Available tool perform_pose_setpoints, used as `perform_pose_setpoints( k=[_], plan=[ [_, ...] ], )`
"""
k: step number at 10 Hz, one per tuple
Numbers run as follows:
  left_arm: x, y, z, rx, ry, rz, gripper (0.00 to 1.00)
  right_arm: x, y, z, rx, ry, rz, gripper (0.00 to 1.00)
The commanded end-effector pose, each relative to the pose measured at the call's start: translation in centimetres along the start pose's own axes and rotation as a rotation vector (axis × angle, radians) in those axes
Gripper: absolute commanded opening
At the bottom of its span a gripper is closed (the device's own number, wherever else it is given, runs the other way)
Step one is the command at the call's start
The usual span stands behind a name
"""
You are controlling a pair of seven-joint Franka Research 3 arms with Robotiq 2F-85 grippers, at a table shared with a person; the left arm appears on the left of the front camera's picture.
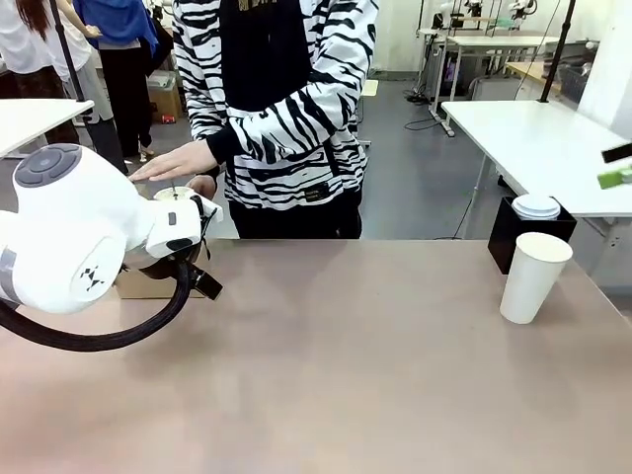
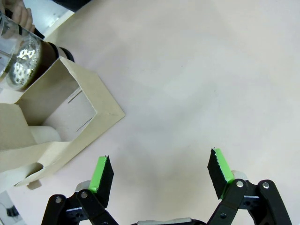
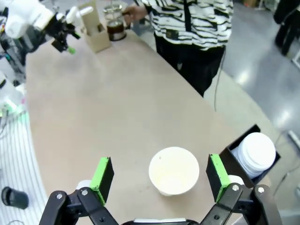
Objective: Pour a drink into a cup and package it in a carrier.
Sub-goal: Pick up the 600 ml Paper Cup and place it in the middle top area of the table.
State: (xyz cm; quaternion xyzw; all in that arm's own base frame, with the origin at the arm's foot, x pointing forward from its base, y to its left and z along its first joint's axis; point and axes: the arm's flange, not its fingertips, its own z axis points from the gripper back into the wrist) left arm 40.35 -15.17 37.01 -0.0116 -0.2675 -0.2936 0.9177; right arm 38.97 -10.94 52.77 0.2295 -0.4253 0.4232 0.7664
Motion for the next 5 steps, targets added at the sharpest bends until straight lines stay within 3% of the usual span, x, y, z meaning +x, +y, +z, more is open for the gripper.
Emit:
perform_pose_setpoints(
  k=[1, 2, 5],
  plan=[
    [0.0, 0.0, 0.0, -0.001, -0.001, 0.0, 1.0, -3.5, -1.6, -2.3, 0.051, -0.134, 0.032, 1.0],
    [0.0, 0.0, 0.0, -0.001, -0.001, 0.0, 1.0, 0.0, 0.0, 0.0, 0.0, 0.0, 0.0, 1.0],
    [0.0, 0.0, 0.0, -0.001, -0.001, 0.0, 1.0, 0.0, 0.0, 0.0, 0.0, 0.0, 0.0, 1.0]
  ],
)
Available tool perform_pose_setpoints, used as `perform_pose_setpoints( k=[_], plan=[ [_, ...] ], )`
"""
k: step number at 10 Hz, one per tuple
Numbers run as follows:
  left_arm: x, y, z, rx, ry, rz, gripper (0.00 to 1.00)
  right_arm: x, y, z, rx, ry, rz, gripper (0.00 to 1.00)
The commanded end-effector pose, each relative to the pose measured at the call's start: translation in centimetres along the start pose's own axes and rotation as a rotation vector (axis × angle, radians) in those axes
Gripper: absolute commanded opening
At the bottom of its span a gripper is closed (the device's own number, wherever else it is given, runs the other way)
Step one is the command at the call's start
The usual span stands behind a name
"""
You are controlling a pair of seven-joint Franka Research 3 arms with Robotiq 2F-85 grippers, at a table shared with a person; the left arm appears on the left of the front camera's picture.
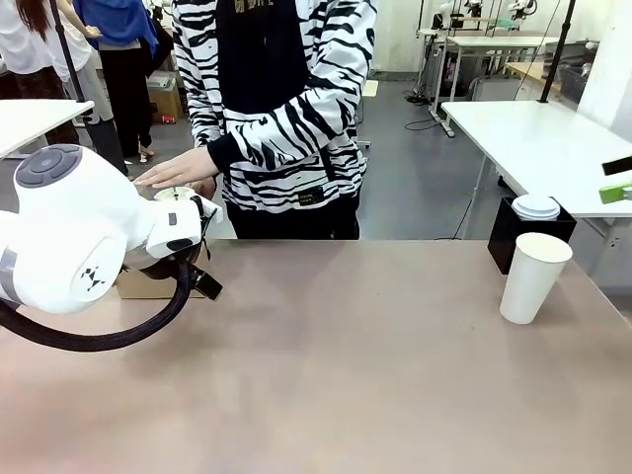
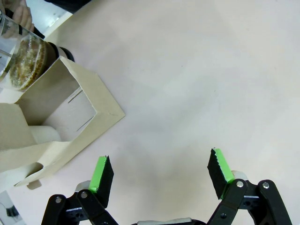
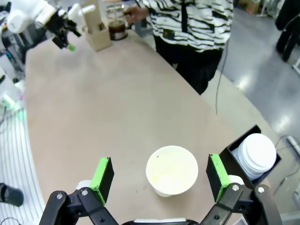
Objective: Pour a drink into a cup and package it in a carrier.
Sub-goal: Pick up the 600 ml Paper Cup and place it in the middle top area of the table.
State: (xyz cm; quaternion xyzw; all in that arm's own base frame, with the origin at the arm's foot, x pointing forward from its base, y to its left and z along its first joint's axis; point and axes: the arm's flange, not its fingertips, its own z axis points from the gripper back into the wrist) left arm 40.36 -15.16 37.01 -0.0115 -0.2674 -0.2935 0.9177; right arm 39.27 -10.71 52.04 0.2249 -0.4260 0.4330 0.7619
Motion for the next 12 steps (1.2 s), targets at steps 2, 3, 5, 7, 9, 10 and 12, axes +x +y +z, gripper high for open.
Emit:
perform_pose_setpoints(
  k=[2, 3, 5, 7, 9, 10, 12],
  plan=[
    [0.0, 0.0, 0.0, -0.001, -0.001, 0.0, 1.0, 0.4, 0.1, 0.7, -0.003, -0.004, -0.023, 1.0],
    [0.0, 0.0, 0.0, -0.001, -0.001, 0.0, 1.0, 0.3, 0.2, 0.1, -0.002, 0.01, 0.001, 1.0],
    [0.0, 0.0, 0.0, -0.001, -0.001, 0.0, 1.0, -5.4, -0.6, 1.6, 0.049, -0.137, 0.028, 1.0],
    [0.0, 0.0, 0.0, -0.001, -0.001, 0.0, 1.0, -10.5, -1.2, 1.5, 0.078, -0.311, 0.022, 1.0],
    [0.0, 0.0, 0.0, -0.001, -0.001, 0.0, 1.0, -15.2, -1.6, -0.7, 0.092, -0.42, 0.012, 1.0],
    [0.0, 0.0, 0.0, -0.001, -0.001, 0.0, 1.0, -17.1, -2.1, -2.2, 0.102, -0.479, -0.007, 1.0],
    [0.0, 0.0, 0.0, -0.001, -0.001, 0.0, 1.0, -20.1, -2.5, -5.5, 0.163, -0.519, -0.03, 1.0]
  ],
)
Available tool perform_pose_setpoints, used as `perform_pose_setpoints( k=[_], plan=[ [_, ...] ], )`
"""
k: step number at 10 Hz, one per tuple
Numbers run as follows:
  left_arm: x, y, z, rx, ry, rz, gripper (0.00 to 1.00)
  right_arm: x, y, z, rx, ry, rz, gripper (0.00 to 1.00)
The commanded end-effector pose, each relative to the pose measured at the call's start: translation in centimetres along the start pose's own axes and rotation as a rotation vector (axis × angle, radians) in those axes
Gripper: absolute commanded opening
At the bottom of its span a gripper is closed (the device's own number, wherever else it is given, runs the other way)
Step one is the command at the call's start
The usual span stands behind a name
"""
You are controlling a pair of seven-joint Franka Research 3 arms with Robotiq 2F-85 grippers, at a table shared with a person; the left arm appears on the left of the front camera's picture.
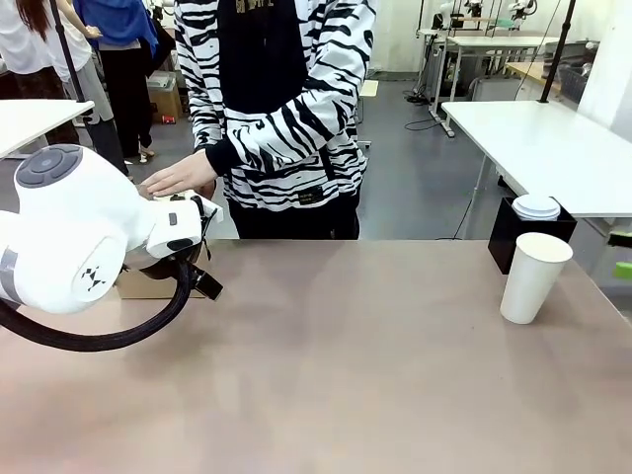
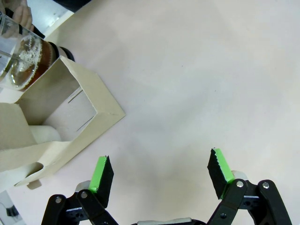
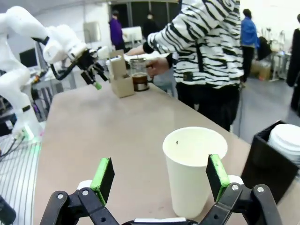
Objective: Pour a drink into a cup and package it in a carrier.
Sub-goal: Pick up the 600 ml Paper Cup and place it in the middle top area of the table.
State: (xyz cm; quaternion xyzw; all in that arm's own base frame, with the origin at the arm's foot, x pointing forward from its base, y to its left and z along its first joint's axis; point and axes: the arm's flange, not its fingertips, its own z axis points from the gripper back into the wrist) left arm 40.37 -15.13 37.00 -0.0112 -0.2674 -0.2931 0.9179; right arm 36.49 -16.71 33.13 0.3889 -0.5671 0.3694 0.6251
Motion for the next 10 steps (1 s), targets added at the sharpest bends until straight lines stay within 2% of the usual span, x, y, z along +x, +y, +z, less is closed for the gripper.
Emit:
perform_pose_setpoints(
  k=[1, 2, 3, 5, 8, 10],
  plan=[
    [0.0, 0.0, 0.0, -0.001, -0.001, -0.001, 1.0, -2.1, -2.5, -0.9, 0.038, 0.004, 0.014, 1.0],
    [0.0, 0.0, 0.0, -0.001, -0.001, -0.001, 1.0, -2.5, -3.0, -1.3, 0.015, 0.028, -0.002, 1.0],
    [0.0, 0.0, 0.0, -0.001, -0.001, -0.001, 1.0, -1.8, -0.6, -0.9, 0.025, -0.003, -0.016, 1.0],
    [0.0, 0.0, 0.0, -0.001, -0.001, -0.001, 1.0, -1.8, -0.6, -0.9, 0.025, -0.003, -0.016, 1.0],
    [0.0, 0.0, 0.0, -0.001, -0.001, -0.001, 1.0, -4.9, -3.2, -2.9, -0.009, -0.006, -0.021, 1.0],
    [0.0, 0.0, 0.0, -0.001, -0.001, -0.001, 1.0, -5.8, -4.0, -3.5, -0.027, -0.032, -0.011, 1.0]
  ],
)
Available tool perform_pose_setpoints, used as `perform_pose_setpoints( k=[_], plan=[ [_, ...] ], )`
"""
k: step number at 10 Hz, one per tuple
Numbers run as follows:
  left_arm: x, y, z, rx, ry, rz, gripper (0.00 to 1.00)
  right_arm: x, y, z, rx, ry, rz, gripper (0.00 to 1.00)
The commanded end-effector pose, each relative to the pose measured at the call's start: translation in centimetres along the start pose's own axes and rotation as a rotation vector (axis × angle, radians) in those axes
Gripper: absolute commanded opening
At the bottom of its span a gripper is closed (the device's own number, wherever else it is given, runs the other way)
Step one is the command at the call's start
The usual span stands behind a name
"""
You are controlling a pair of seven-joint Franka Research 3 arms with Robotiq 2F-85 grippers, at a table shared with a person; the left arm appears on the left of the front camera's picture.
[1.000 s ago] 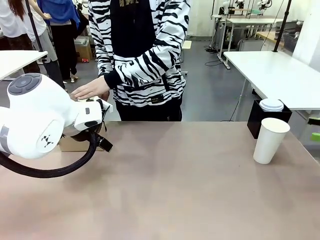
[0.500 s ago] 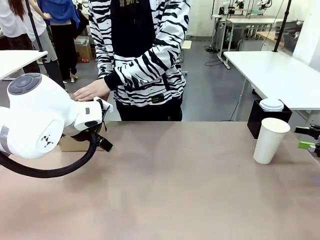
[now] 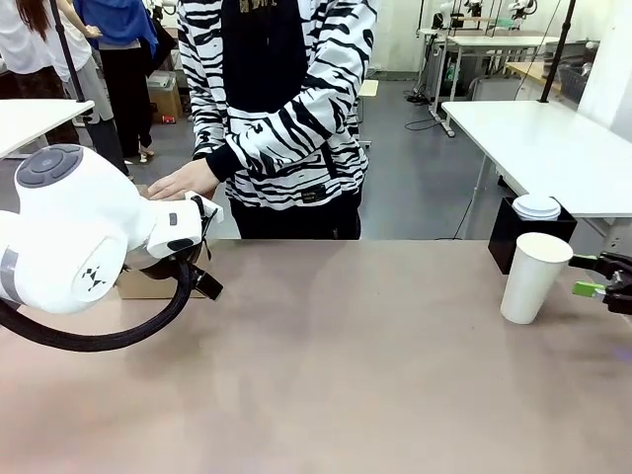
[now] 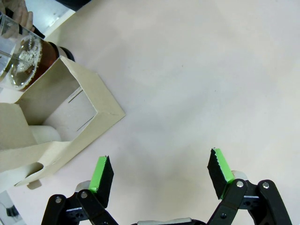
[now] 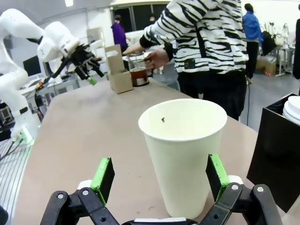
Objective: Pour a drink into a cup and package it in a carrier.
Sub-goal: Pick up the 600 ml Paper Cup and place it in the middle top area of the table.
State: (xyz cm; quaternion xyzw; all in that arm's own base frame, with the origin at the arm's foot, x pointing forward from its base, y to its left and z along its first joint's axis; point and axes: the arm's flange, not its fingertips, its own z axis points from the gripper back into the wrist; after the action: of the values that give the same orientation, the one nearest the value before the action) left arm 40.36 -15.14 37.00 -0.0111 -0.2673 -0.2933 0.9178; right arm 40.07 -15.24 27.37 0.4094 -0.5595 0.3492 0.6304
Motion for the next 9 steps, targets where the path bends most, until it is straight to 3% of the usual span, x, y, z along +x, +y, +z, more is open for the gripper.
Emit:
perform_pose_setpoints(
  k=[1, 9],
  plan=[
    [0.0, 0.0, 0.0, -0.001, -0.001, 0.0, 1.0, -0.9, -1.3, -0.7, -0.032, -0.017, 0.049, 1.0],
    [0.0, 0.0, 0.0, -0.001, -0.001, 0.0, 1.0, -4.0, -3.4, -4.5, -0.035, -0.027, 0.023, 1.0]
  ],
)
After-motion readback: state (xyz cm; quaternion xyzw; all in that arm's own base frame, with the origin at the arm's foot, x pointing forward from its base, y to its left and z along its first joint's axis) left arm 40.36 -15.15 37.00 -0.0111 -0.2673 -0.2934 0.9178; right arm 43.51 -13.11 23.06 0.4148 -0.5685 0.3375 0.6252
